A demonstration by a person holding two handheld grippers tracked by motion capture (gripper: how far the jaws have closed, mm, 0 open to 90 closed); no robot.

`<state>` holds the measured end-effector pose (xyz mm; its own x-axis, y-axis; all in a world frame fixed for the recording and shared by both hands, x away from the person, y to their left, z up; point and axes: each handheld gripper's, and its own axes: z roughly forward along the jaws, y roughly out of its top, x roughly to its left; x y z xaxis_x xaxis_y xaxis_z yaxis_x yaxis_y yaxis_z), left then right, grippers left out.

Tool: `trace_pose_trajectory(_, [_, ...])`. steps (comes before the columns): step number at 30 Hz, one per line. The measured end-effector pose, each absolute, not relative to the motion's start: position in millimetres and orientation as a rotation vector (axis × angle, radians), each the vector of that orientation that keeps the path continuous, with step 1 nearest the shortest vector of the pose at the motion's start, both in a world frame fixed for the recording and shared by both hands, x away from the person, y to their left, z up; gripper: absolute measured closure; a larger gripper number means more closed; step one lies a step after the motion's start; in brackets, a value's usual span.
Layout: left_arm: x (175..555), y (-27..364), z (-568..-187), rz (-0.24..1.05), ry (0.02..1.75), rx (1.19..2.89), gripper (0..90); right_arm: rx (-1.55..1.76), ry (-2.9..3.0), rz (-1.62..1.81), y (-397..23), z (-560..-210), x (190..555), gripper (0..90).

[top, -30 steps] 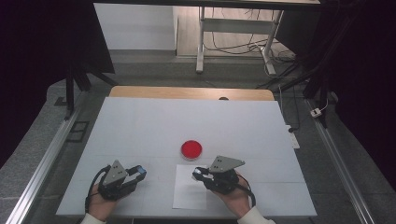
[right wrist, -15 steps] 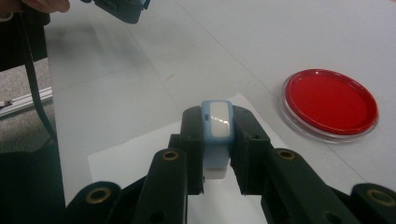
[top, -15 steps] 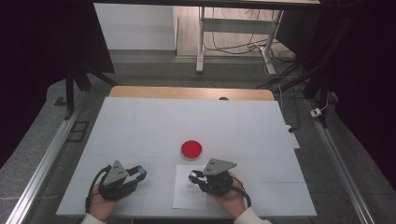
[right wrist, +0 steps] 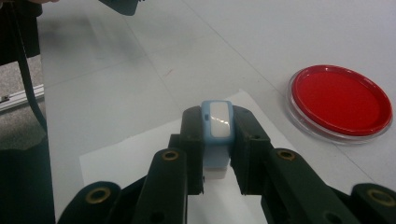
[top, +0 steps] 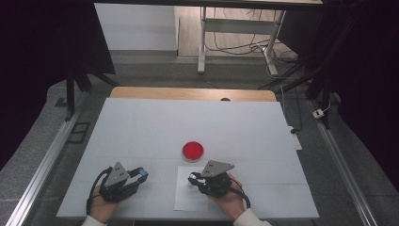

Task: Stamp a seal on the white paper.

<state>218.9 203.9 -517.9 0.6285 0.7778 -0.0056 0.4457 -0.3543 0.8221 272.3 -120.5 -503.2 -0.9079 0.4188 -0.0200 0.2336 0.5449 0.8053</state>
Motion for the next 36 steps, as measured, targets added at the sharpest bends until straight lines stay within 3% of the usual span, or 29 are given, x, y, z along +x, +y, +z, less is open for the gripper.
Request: trace_pose_trajectory(36, [219.0, 204.5, -518.3, 0.495, 0.961, 2.002, 65.6, 0.528, 2.586, 1.238, -116.6, -512.8, 273.0, 75.2])
